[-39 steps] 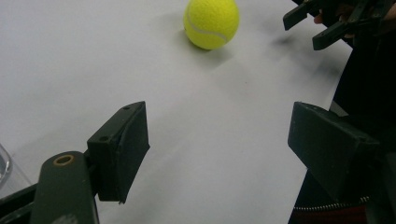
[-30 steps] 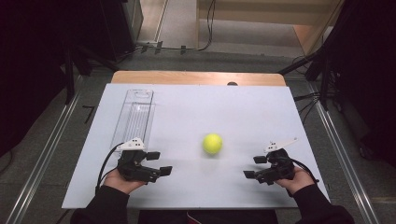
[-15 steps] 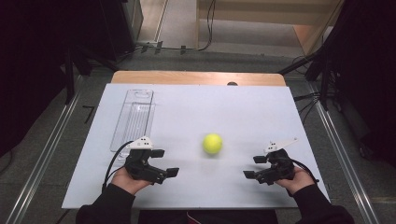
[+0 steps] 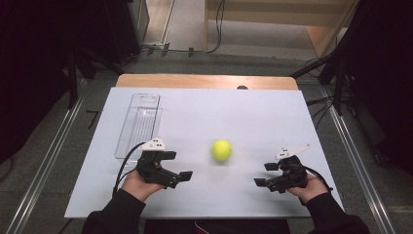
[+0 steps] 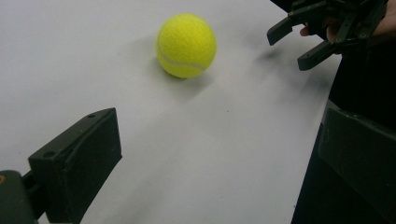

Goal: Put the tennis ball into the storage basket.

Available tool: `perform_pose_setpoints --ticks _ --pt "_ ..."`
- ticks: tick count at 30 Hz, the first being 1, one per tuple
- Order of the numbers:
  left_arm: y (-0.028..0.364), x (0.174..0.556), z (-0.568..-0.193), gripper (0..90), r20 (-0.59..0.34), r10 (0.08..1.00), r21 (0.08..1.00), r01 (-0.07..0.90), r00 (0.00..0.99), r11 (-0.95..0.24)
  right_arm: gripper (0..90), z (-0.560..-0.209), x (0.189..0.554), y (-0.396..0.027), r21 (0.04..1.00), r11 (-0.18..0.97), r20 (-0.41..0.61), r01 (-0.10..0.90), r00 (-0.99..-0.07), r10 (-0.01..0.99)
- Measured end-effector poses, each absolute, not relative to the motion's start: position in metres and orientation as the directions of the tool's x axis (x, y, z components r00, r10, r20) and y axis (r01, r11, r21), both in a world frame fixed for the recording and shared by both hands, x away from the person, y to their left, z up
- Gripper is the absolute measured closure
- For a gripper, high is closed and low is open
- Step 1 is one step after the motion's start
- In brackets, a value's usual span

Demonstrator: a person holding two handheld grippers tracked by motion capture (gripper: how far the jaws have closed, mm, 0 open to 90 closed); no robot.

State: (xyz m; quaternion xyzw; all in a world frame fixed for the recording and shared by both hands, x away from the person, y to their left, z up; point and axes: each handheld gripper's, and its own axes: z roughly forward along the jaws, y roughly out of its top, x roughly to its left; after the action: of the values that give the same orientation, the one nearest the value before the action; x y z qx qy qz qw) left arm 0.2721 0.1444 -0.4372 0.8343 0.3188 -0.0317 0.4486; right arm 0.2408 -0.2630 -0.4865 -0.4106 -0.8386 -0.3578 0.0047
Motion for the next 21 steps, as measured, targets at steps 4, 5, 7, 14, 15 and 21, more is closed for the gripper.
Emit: perform_pose_setpoints --ticks 4,5,7,14,15,21 --pt "0.140 0.275 -0.437 0.0 -0.328 0.510 0.724 0.559 0.795 -0.405 19.2 -0.486 0.241 -0.263 0.595 0.406 0.302 0.694 -0.661 0.687" --pt "0.139 0.277 -0.437 0.0 -0.332 0.510 0.723 0.561 0.794 -0.403 19.3 -0.486 0.241 -0.263 0.595 0.405 0.303 0.694 -0.660 0.687" --pt "0.138 0.278 -0.437 0.0 -0.333 0.511 0.724 0.562 0.792 -0.400 19.2 -0.486 0.241 -0.263 0.594 0.405 0.304 0.695 -0.660 0.687" --pt "0.132 0.285 -0.434 0.0 -0.335 0.512 0.720 0.565 0.791 -0.402 19.2 -0.486 0.241 -0.264 0.595 0.404 0.305 0.695 -0.659 0.687" --pt "0.132 0.285 -0.434 0.0 -0.335 0.512 0.720 0.565 0.791 -0.402 19.2 -0.486 0.241 -0.264 0.595 0.404 0.305 0.695 -0.659 0.687" --pt "0.127 0.290 -0.433 0.0 -0.343 0.514 0.715 0.573 0.786 -0.400 19.2 -0.486 0.241 -0.264 0.600 0.400 0.302 0.693 -0.659 0.689"
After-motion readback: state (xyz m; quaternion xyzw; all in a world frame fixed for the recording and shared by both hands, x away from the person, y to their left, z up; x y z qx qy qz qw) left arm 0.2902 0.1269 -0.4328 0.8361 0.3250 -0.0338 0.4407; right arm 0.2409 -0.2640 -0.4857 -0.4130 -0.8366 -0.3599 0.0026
